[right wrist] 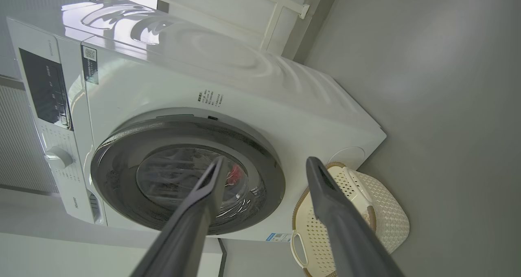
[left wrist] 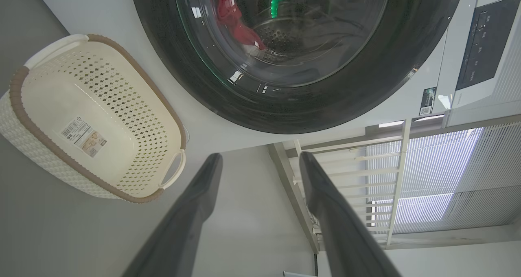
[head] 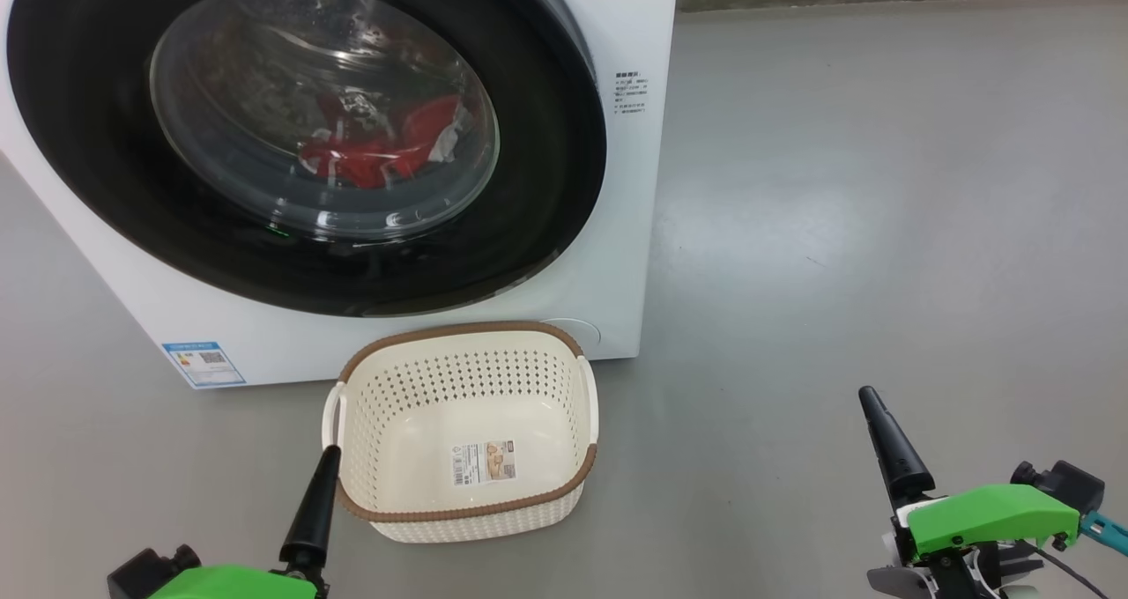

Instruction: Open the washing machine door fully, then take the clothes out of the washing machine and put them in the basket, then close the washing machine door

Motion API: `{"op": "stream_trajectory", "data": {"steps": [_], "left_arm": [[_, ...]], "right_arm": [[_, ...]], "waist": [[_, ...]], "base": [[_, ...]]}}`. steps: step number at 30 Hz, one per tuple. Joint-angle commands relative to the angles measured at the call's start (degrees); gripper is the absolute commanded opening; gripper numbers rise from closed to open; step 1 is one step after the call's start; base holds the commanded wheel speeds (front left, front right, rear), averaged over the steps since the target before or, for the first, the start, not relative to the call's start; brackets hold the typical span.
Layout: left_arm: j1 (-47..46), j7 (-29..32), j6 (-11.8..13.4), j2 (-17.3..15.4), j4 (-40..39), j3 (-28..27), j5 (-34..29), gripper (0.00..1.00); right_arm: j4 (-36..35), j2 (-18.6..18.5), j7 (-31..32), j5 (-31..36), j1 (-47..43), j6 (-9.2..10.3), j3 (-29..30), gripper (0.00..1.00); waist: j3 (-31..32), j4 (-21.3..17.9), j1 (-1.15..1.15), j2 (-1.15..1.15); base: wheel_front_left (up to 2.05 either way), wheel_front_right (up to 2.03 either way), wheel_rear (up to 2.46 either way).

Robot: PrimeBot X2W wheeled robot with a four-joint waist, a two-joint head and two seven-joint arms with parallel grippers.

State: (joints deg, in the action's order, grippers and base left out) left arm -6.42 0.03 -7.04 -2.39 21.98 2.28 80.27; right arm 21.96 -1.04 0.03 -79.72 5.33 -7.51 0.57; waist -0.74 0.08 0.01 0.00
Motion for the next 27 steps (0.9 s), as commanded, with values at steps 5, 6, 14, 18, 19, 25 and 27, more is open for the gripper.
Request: {"op": "stream_trajectory", "data": {"steps": [5, 6, 14, 18, 19, 25, 27], "left_arm": [[-3.57, -1.32, -0.18, -0.57, -1.44, -0.2, -5.61, 1.0], [-3.66, -1.48, -0.18, -0.52, -1.48, -0.26, -6.67, 1.0], [-4.75, -2.83, -0.2, -0.17, -0.71, -0.65, -15.14, 1.0], [-5.46, -3.5, -0.12, -0.07, -0.05, -0.49, -19.25, 1.0], [-5.66, -3.67, -0.01, -0.06, 0.14, -0.44, -20.28, 1.0], [-6.7, -4.84, 0.7, -0.04, 0.76, -0.02, -27.38, 1.0], [-6.9, -5.17, 0.88, -0.03, 0.84, -0.1, -28.8, 1.0]], "right_arm": [[-0.76, -0.69, -1.28, 5.17, 4.38, 0.0, -1.63, 1.0], [-0.7, -0.71, -1.45, 5.9, 4.54, 0.0, -1.71, 1.0], [-0.18, -0.82, -2.79, 12.48, 5.87, 0.0, -2.78, 1.0], [-0.01, -0.88, -3.47, 15.64, 6.55, 0.0, -3.21, 1.0], [-0.01, -0.89, -3.64, 16.54, 6.71, 0.0, -3.23, 1.0], [-0.44, -0.99, -4.82, 22.69, 7.77, 0.01, -3.68, 1.0], [-0.41, -1.02, -5.15, 24.57, 8.06, 0.01, -3.71, 1.0]], "waist": [[-0.17, -0.02, -0.01, 0.0], [-0.21, -0.02, -0.01, 0.0], [-0.4, -0.1, -0.01, 0.0], [-0.46, -0.18, -0.01, 0.0], [-0.47, -0.21, -0.01, 0.0], [-0.49, -0.44, -0.01, 0.0], [-0.51, -0.51, -0.01, 0.0]], "base": [[0.0, 0.0, 0.0], [0.0, 0.0, 0.0], [0.0, 0.0, 0.0], [0.0, 0.0, 0.0], [0.0, 0.0, 0.0], [0.0, 0.0, 0.0], [0.0, 0.0, 0.0]]}}
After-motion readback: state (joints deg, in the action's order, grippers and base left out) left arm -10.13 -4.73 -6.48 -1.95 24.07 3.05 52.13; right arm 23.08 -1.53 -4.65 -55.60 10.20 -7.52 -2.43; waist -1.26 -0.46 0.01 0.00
